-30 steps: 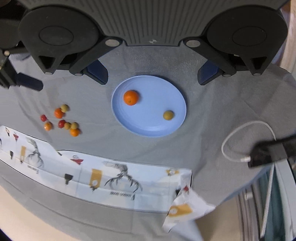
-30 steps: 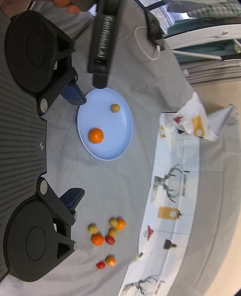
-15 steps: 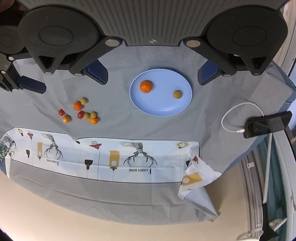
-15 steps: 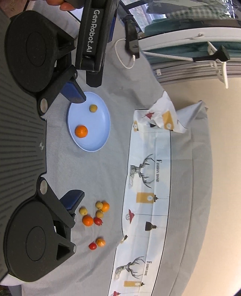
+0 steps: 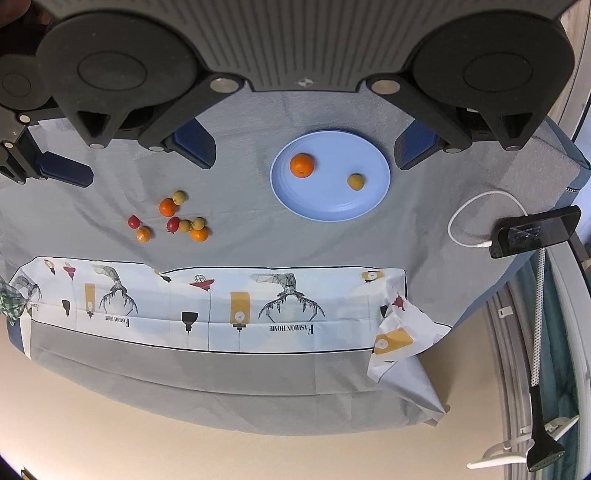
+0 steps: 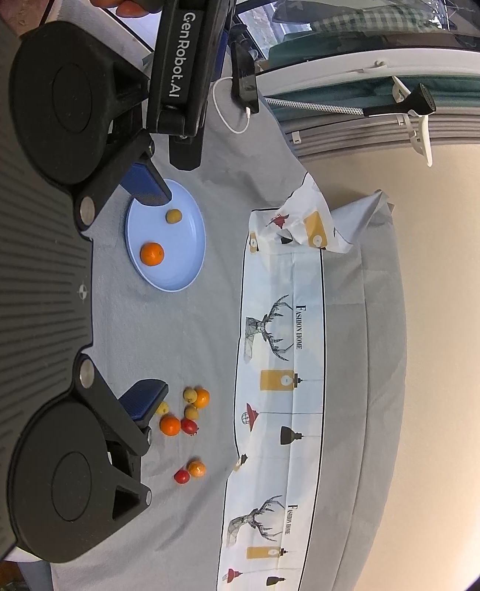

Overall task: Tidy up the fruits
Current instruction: 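Withdraw both tools from the plate, then grasp a yellow plum with the left tool while the right tool grasps a red tomato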

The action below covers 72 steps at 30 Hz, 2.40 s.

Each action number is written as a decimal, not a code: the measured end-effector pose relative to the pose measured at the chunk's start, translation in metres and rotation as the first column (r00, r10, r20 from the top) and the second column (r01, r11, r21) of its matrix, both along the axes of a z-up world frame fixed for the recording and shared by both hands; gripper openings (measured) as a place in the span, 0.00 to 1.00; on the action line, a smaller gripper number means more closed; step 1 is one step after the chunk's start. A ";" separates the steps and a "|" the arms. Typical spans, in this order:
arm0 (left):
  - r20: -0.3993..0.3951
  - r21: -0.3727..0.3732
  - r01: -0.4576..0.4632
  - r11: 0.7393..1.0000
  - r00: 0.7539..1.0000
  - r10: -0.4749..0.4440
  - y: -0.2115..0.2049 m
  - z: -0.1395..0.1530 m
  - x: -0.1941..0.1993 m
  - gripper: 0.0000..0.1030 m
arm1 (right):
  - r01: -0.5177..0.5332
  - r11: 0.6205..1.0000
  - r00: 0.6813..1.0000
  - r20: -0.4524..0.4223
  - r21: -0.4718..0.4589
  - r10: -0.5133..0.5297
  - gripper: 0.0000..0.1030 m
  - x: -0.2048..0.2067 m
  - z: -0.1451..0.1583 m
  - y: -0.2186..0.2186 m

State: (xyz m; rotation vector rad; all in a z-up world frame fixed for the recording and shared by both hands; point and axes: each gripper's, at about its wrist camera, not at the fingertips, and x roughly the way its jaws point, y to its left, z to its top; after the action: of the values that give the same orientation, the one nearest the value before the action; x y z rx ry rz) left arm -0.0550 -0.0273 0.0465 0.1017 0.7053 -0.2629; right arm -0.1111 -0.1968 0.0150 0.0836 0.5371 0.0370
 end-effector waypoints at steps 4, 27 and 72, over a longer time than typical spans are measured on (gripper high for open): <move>-0.006 0.000 -0.001 1.000 1.000 0.001 0.000 -0.001 0.001 1.00 | 0.002 1.000 1.000 -0.007 0.002 -0.002 0.97 0.001 -0.002 0.000; -0.058 0.015 -0.010 1.000 0.998 0.010 -0.006 -0.015 0.031 1.00 | 0.025 0.999 0.997 -0.073 0.023 -0.024 0.97 0.023 -0.019 -0.006; -0.388 0.101 0.353 0.930 0.875 -0.290 -0.284 -0.219 0.230 1.00 | 0.469 0.878 0.864 -0.153 -0.100 -0.479 0.97 0.214 -0.185 -0.279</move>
State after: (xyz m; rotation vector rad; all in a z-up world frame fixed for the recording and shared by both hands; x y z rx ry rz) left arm 0.1745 -0.3114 -0.1726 0.3418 1.0867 -0.5539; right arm 0.1029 -0.4758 -0.1699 0.1606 0.6802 -0.4745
